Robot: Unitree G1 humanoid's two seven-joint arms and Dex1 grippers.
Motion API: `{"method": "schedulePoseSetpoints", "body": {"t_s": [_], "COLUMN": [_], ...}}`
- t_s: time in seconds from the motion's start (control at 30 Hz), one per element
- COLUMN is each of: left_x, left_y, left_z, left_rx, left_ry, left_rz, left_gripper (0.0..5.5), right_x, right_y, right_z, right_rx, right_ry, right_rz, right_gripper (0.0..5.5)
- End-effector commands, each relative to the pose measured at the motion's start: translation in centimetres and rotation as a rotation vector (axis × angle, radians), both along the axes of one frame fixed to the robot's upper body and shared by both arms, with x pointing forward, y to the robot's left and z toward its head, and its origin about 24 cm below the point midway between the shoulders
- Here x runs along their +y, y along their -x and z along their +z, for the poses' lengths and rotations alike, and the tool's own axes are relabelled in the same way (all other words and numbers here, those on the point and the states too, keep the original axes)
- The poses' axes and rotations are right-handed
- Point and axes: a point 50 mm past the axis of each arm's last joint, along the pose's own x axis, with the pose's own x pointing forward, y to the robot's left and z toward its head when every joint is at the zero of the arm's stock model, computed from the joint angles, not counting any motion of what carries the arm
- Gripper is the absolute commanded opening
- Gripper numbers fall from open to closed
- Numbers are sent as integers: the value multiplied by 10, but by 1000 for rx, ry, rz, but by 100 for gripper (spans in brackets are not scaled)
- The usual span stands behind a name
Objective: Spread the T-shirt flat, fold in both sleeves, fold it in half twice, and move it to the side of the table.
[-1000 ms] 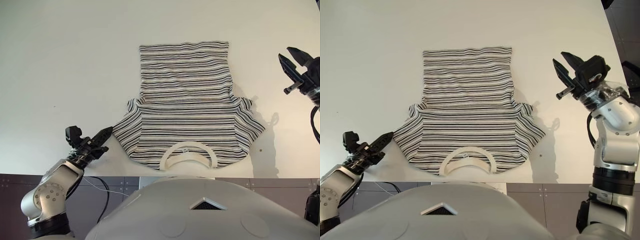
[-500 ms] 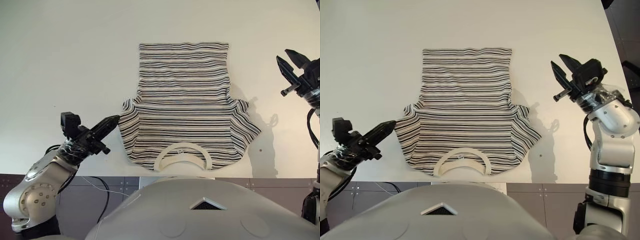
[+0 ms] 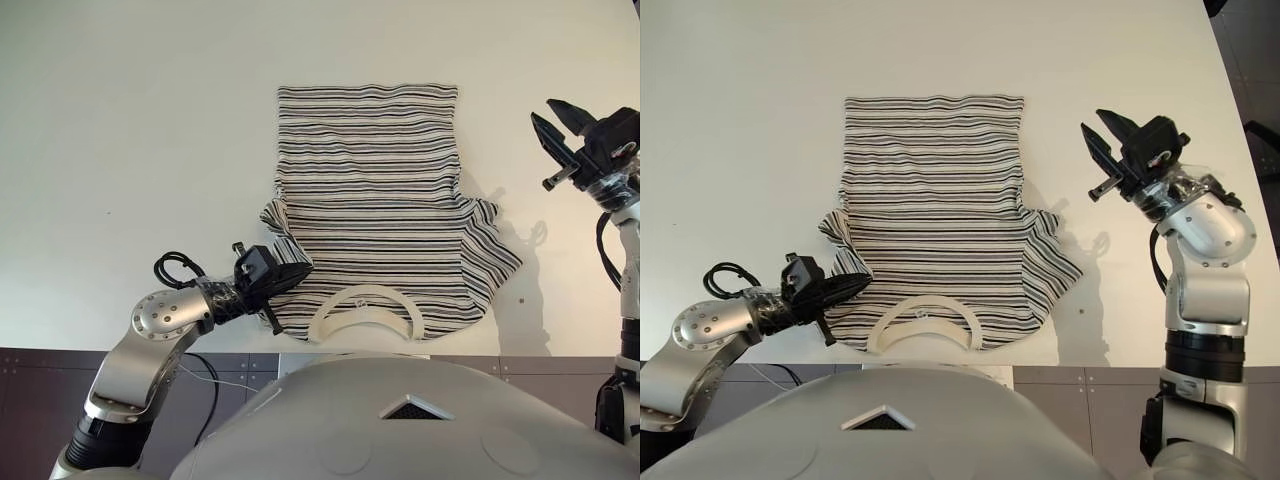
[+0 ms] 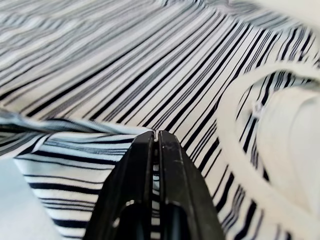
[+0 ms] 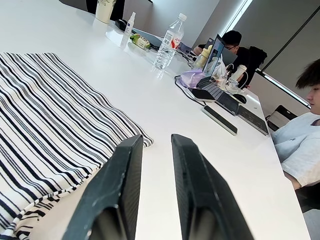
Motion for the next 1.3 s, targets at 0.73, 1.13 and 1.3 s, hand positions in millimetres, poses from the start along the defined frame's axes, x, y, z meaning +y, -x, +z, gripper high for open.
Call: {"method": "schedulePoseSetpoints", "body": {"t_s": [0.73, 1.13, 1.3], "left_x": [65, 42, 30], "left_y": [-44, -75, -90], "left_z": [11, 5, 5], "left_rx": [-117, -177, -235], "left_ry": [-112, -71, -66], "left_rz": [65, 12, 18], "left_gripper": [108, 108, 108], "right_x": [8, 15, 18], "right_y": [-5, -7, -8], "right_z": [-2, -7, -11], "right_rx": [-9, -8, -5], "right_ry": [3, -19, -24], "right_rz": [23, 32, 34], "right_gripper": [103, 103, 103]}}
